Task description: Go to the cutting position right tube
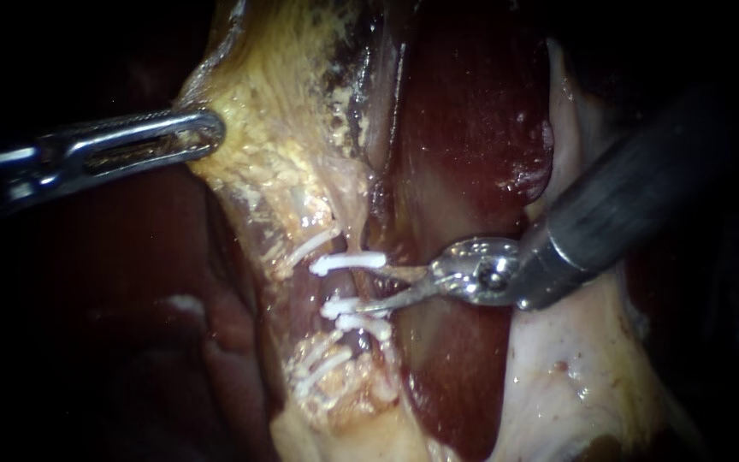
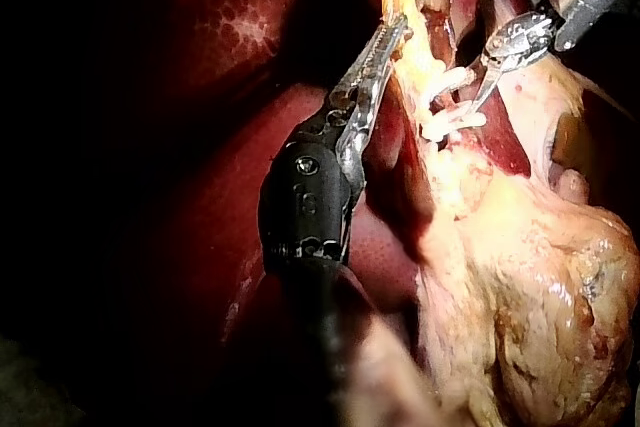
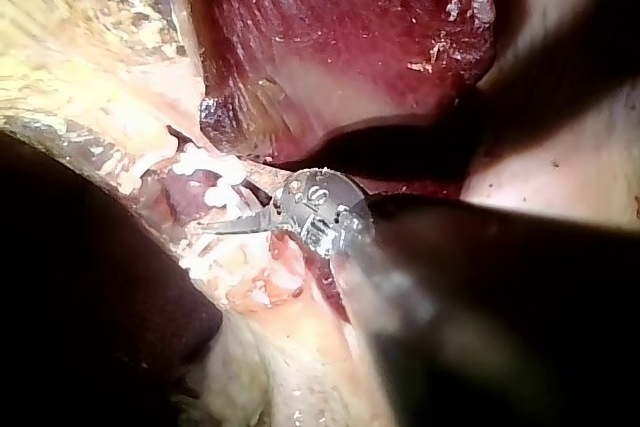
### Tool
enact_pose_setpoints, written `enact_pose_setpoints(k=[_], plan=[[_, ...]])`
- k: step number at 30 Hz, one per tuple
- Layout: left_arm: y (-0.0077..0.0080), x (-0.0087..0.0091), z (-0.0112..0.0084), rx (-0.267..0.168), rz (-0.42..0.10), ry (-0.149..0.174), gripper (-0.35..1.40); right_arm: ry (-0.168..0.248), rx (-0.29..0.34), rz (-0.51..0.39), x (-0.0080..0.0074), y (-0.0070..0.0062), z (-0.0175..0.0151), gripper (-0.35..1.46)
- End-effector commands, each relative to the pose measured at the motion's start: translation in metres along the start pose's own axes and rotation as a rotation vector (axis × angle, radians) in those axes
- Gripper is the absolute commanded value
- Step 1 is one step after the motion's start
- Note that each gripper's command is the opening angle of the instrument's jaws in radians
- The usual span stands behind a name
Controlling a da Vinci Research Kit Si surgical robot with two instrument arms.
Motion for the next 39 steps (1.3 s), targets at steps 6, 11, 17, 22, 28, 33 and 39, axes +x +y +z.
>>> enact_pose_setpoints(k=[6, 11, 17, 22, 28, 33, 39], plan=[[0.0000, 0.0001, 0.0000, 0.000, 0.000, 0.000, -0.35, -0.003, 0.024, -0.029, 0.0003, -0.0001, 0.0009, 1.41], [0.0001, 0.0001, 0.0000, 0.000, 0.000, 0.000, -0.35, -0.002, 0.015, -0.168, 0.0005, -0.0005, 0.0010, 1.39], [0.0001, 0.0001, 0.0000, 0.000, 0.000, 0.000, -0.35, -0.003, 0.012, -0.243, 0.0010, -0.0005, 0.0015, 1.37], [0.0001, 0.0001, 0.0000, 0.000, 0.000, 0.000, -0.35, 0.014, 0.015, -0.260, 0.0015, -0.0006, 0.0022, 1.37], [0.0003, 0.0001, 0.0001, 0.001, 0.000, 0.000, -0.35, 0.047, 0.031, -0.259, 0.0023, -0.0005, 0.0031, 1.37], [0.0004, 0.0001, 0.0001, 0.001, 0.000, 0.000, -0.35, 0.064, 0.046, -0.259, 0.0029, -0.0005, 0.0037, 1.37], [0.0005, 0.0001, 0.0002, 0.001, 0.000, 0.000, -0.35, 0.073, 0.050, -0.252, 0.0033, -0.0004, 0.0039, 1.37]])
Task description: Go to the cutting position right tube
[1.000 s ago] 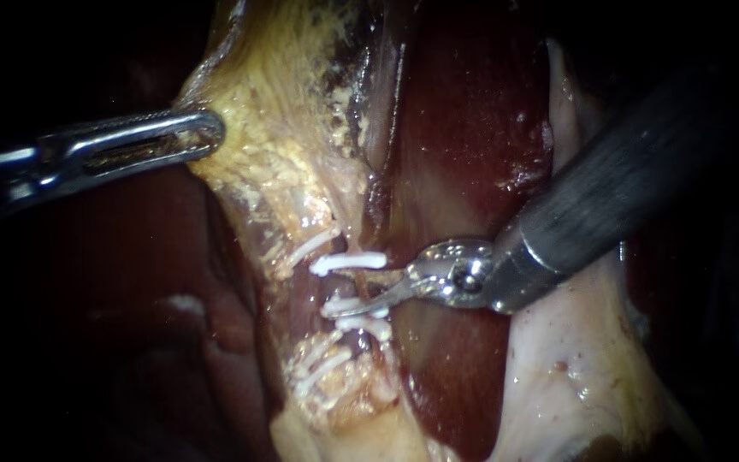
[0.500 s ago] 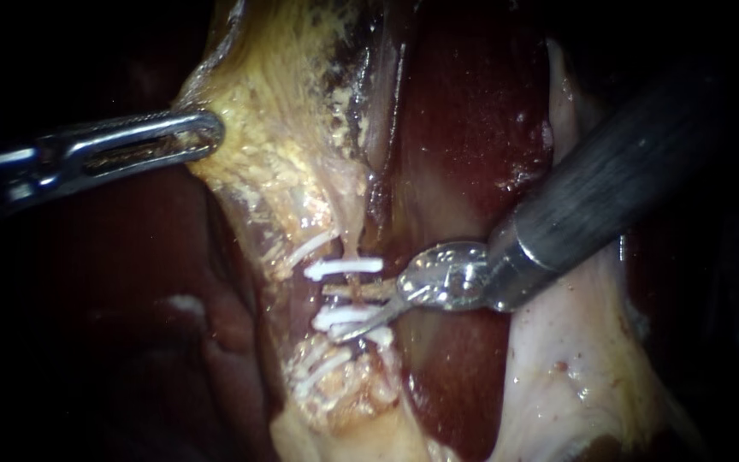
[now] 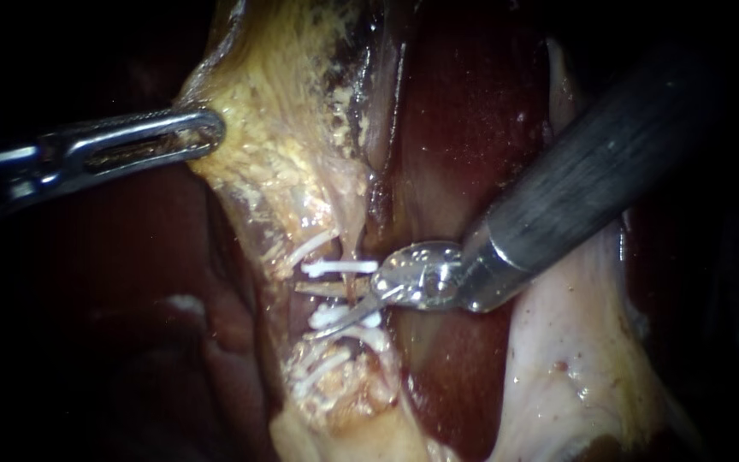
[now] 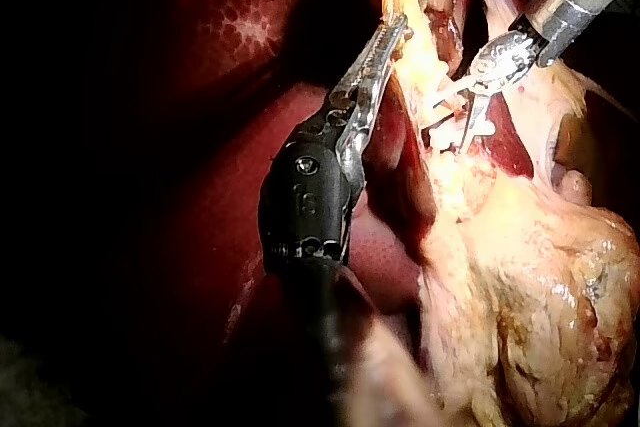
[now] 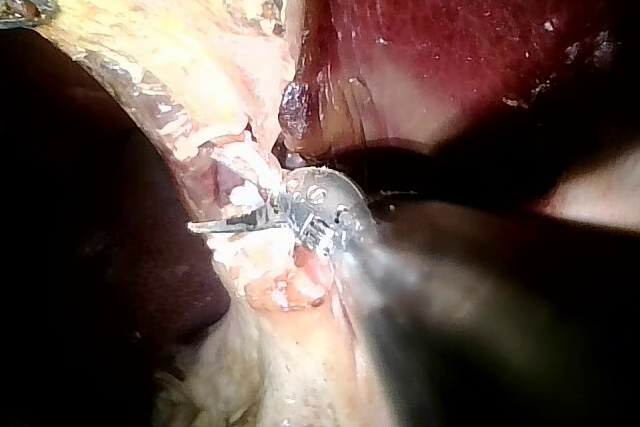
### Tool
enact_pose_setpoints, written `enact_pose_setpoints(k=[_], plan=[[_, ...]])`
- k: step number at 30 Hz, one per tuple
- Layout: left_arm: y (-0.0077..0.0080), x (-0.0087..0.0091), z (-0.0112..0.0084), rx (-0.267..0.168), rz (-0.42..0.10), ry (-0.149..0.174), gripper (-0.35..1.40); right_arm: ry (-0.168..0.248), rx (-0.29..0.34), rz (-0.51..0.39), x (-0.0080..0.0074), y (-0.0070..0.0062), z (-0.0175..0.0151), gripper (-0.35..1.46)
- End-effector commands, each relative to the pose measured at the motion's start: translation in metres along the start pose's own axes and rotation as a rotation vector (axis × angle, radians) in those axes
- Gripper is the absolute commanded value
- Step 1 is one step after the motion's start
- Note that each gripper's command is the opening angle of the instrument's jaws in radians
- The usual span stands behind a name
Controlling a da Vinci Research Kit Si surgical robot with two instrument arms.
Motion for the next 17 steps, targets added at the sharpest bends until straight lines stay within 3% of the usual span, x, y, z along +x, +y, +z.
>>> enact_pose_setpoints(k=[1, 17], plan=[[0.0000, 0.0000, 0.0000, 0.000, 0.000, 0.000, -0.35, -0.001, 0.001, 0.006, 0.0000, 0.0000, -0.0001, 1.37], [0.0002, 0.0000, 0.0001, 0.000, 0.000, 0.000, -0.35, -0.003, 0.010, 0.015, 0.0000, 0.0000, -0.0001, 1.37]])
